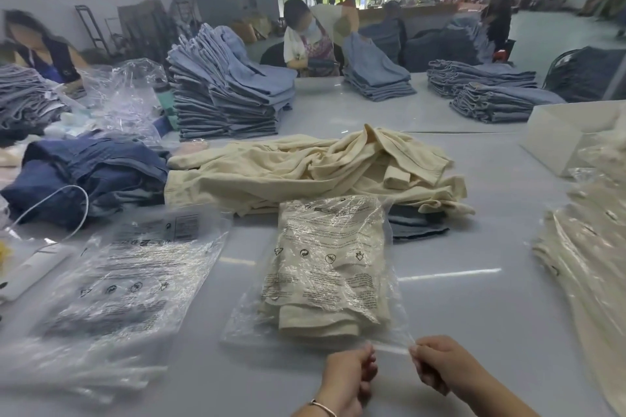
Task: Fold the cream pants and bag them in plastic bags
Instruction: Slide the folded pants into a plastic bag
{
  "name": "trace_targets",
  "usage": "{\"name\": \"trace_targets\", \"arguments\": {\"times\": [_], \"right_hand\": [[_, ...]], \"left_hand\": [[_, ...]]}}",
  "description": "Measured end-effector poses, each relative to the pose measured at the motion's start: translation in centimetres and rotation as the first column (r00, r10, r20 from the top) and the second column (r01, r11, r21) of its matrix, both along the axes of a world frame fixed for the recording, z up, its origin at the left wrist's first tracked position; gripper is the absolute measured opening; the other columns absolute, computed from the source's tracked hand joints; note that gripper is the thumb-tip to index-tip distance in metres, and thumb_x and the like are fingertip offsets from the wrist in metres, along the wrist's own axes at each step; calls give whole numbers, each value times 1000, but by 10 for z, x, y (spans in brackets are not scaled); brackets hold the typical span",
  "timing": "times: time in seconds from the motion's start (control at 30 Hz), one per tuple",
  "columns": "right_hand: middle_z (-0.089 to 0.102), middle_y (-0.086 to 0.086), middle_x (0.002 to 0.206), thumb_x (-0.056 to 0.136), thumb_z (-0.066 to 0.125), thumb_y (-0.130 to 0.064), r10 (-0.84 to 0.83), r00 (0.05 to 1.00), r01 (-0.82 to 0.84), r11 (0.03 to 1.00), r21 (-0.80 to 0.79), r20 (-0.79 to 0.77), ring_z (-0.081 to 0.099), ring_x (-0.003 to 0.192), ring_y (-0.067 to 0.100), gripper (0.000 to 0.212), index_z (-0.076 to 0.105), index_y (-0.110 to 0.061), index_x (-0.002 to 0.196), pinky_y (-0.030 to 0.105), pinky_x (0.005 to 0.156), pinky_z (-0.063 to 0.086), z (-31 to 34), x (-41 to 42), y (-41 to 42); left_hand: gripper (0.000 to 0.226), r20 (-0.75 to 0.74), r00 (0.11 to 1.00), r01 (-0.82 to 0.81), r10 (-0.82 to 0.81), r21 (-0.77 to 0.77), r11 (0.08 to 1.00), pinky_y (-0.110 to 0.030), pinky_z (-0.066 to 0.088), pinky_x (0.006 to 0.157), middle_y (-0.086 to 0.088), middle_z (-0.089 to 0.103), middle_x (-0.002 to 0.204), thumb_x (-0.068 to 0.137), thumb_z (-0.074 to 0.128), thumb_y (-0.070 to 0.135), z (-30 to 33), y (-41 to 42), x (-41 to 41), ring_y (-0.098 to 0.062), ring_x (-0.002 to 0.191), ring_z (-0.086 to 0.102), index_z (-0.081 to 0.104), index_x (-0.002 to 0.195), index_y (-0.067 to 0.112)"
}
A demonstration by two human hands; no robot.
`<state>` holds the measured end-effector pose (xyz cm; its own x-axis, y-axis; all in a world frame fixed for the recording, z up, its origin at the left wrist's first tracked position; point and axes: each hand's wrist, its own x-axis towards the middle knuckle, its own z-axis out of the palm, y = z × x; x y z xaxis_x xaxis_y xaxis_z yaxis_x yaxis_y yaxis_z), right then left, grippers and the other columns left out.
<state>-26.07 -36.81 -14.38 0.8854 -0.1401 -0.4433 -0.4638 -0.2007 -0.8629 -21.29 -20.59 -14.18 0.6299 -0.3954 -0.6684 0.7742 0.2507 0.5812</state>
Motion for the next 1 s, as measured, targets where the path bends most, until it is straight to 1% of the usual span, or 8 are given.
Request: {"name": "trace_targets", "arguments": {"times": [0.07, 0.4, 0.57, 0.63, 0.73, 0.83, 0.9, 1.0], "right_hand": [[48, 12, 46, 94, 49, -4, -39, 999, 39, 999, -21, -8, 37, 35, 15, 42, 52, -10, 53, 18, 37, 27, 2, -1, -15], [55, 21, 48, 89, 48, 2, -25, 999, 23, 997, -74, -36, 40, 31, 17, 47, 57, -8, 44, 18, 37, 31, 4, 4, -38], [54, 11, 44, 81, 55, -2, 172, 962, -216, 955, -205, -214, 46, 38, 13, 41, 58, -11, 41, 22, 43, 35, 17, 9, -37], [55, 1, 44, 74, 60, -9, 146, 949, -239, 911, -337, -279, 50, 42, 8, 34, 57, -14, 41, 21, 47, 37, 23, 24, -43], [67, 8, 62, 82, 70, -32, -192, 971, 104, 872, -479, -139, 60, 58, 19, 32, 57, -10, 63, 27, 57, 42, 20, 60, -41], [64, 6, 97, 72, 64, -71, -349, 932, 255, 818, -515, -94, 61, 86, 25, 71, 50, -8, 102, 31, 66, 42, 23, 99, -6], [58, 5, 108, 64, 59, -82, -367, 918, 247, 827, -506, -152, 58, 94, 24, 94, 43, -10, 122, 30, 67, 42, 22, 119, 18], [60, 3, 102, 67, 71, -67, -402, 897, 305, 863, -403, -181, 61, 90, 25, 80, 45, -8, 115, 30, 66, 44, 16, 135, 31]], "left_hand": [[27, 53, 993, -112, 104, 167, 980, -8, 14, 31, -1, 55, 45, 89, 65, 6, -7, 28, 21, -5, 32, 50, 57, 63, 5], [22, 259, 922, -378, 289, 431, 819, -8, 19, 32, -5, 58, 42, 87, 65, 2, -8, 162, 59, -8, 30, 52, 61, 65, -1], [32, 145, 989, -68, -16, 558, 827, -9, 24, 31, -9, 49, 38, 90, 59, 0, -3, 206, 66, -15, 26, 42, 56, 59, -5], [37, 140, 988, -40, -68, 650, 759, -15, 34, 32, -12, 51, 41, 93, 57, 4, -2, 217, 81, -18, 28, 44, 56, 57, -6], [32, 300, 926, -136, -229, 831, 539, -30, 48, 67, -3, 68, 78, 83, 71, 41, -2, 209, 118, -19, 68, 61, 65, 83, 9], [60, 360, 845, -82, -396, 818, 569, -33, 48, 80, 10, 59, 98, 75, 66, 63, 4, 167, 153, -14, 92, 60, 50, 116, 21], [81, 332, 837, -10, -435, 805, 594, -36, 50, 85, 2, 59, 113, 73, 66, 68, 3, 131, 176, -21, 103, 60, 43, 130, 15], [87, 275, 818, 71, -506, 824, 563, -29, 48, 78, -4, 58, 115, 68, 73, 65, 4, 100, 195, -23, 102, 58, 45, 125, 6]]}}
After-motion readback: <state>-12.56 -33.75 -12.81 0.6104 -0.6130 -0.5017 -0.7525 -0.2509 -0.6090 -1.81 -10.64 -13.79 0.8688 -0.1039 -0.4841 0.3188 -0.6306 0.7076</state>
